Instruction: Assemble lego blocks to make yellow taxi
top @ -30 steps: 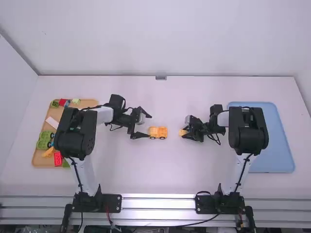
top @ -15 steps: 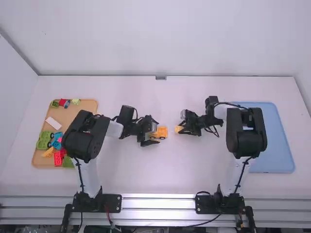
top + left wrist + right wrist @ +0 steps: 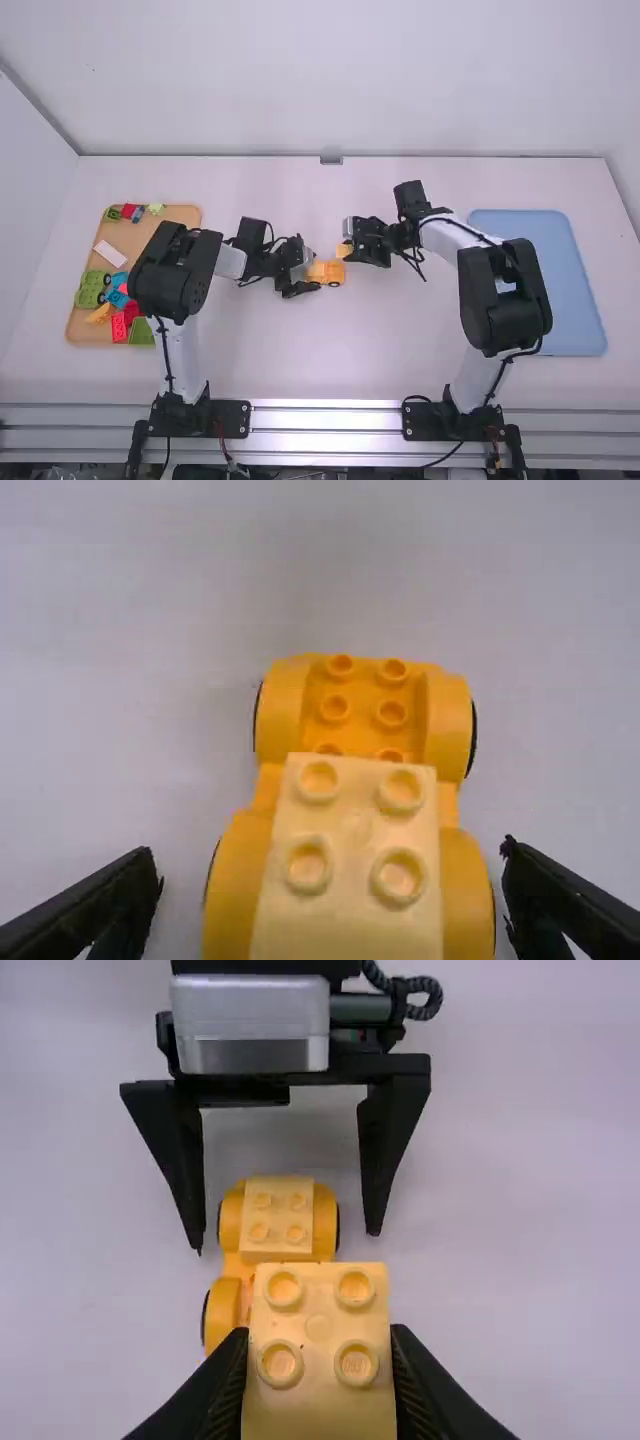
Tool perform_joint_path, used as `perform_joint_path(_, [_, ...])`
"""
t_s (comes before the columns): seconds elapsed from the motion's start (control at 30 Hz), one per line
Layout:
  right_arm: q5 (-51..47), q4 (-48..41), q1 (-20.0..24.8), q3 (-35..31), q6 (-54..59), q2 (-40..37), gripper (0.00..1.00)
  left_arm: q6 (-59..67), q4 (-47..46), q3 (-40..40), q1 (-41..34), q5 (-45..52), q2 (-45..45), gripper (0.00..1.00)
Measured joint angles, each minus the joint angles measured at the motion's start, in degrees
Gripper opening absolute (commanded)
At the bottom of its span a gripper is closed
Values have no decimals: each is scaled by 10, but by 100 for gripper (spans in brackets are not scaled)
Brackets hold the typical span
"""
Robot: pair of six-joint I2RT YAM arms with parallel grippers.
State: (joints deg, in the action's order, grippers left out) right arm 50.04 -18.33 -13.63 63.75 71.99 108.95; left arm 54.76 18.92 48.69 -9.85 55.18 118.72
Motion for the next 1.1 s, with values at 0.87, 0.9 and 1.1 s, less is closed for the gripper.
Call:
perform_joint_path(0.87, [-50,152,-68,-115,-120,0,32,10,39,2,-18,38,34,44])
perform_joint_path(0.9, [-51,154,-68,-114,-120,0,31,10,39,2,-17,38,34,44])
perform_joint_path(1.1, [-53,157,-65,-114,-120,0,28,10,41,0,-16,40,34,45])
